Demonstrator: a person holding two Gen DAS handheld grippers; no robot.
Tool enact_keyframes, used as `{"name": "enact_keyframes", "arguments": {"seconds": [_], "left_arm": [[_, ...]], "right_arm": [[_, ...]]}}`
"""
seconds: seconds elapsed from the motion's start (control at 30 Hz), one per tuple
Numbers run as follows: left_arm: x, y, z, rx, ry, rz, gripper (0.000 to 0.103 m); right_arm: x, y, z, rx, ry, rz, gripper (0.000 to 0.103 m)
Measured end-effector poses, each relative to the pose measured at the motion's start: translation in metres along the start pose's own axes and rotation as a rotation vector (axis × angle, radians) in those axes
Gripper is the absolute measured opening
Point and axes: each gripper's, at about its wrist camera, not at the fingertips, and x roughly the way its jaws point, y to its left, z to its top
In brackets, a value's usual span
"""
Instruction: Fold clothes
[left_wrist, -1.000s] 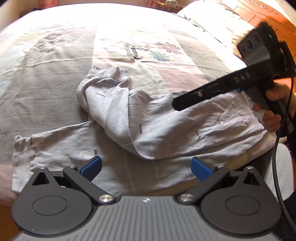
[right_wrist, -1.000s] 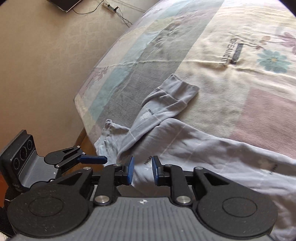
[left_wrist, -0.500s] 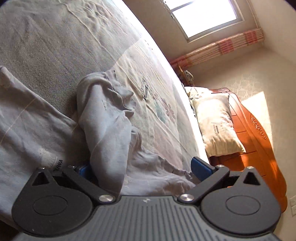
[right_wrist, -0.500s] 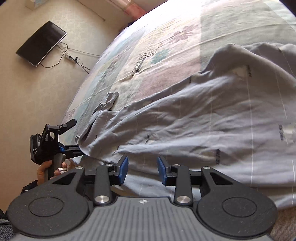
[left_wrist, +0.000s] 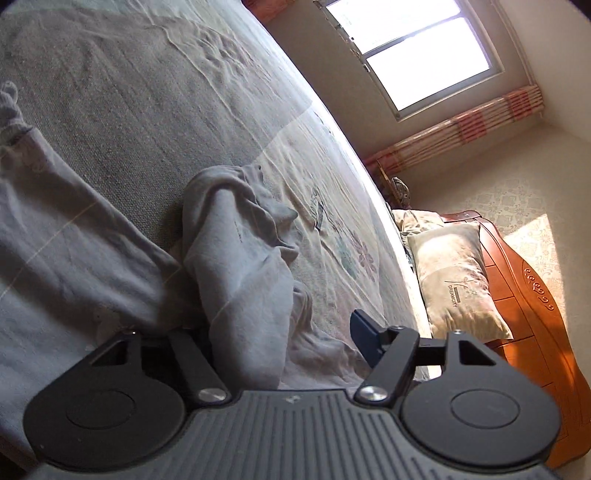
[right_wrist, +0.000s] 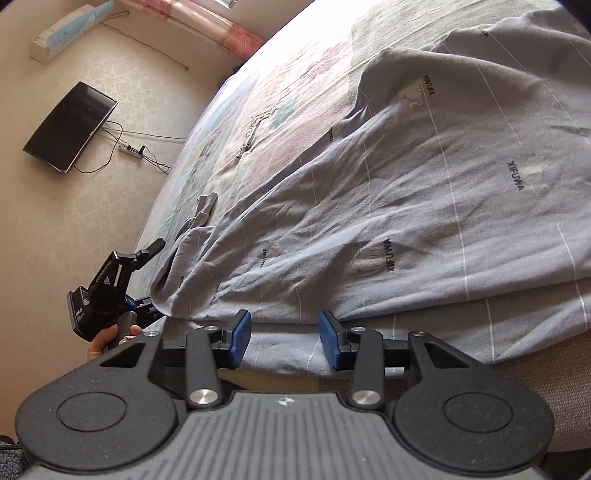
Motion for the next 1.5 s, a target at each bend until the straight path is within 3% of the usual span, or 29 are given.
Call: {"name": "enact_keyframes", "arguments": {"seconds": [0.07,0.13,0.2,0.4,0.53,0.77,1.0,1.13,1.23,1.3,1.5], "left_arm": [[-0.001,0.006,-0.001,0.000,-0.008,0.045,0.023],[-0.001,0.018,0.000,-0.046,-0.008,0.050,0.010],[-0.001,0.020,0.000,-0.050,-0.009,0.046,0.010],[0.003,-0.011,0.006,0.012,0.021,0.185,0.010],[0.004,-0.015,0.004,0.049,0.012,0.196,0.010],[0.003,-0.011,0.002,0.026,0.003,0.180,0.010],[0.005,-0.009,0.001,0.019,0.001,0.169,0.010],[0.002,-0.004,-0.001,0.011,-0.002,0.155,0.010],[0.002,-0.004,-0.002,0.009,-0.008,0.155,0.010],[0.003,-0.006,-0.002,0.012,-0.008,0.161,0.010],[0.001,-0.020,0.006,0.011,0.020,0.207,0.010]], "right_arm": [[-0.004,-0.003,-0.004,0.012,-0.012,0.008,0.046],[-0.007,-0.005,-0.007,0.025,-0.021,0.013,0.046],[-0.009,-0.004,-0.009,0.025,-0.026,0.005,0.046],[-0.026,0.013,-0.016,-0.052,-0.080,-0.102,0.054],[-0.043,0.001,-0.022,0.028,-0.160,-0.088,0.054],[-0.050,-0.052,-0.026,0.410,-0.276,0.012,0.054],[-0.046,-0.054,-0.027,0.471,-0.465,-0.020,0.052],[-0.037,-0.047,-0.024,0.405,-0.503,-0.079,0.046],[-0.031,-0.051,-0.027,0.406,-0.543,-0.118,0.022],[-0.030,-0.059,-0.032,0.449,-0.569,-0.114,0.001],[-0.034,-0.062,-0.028,0.496,-0.554,-0.080,0.006]]}}
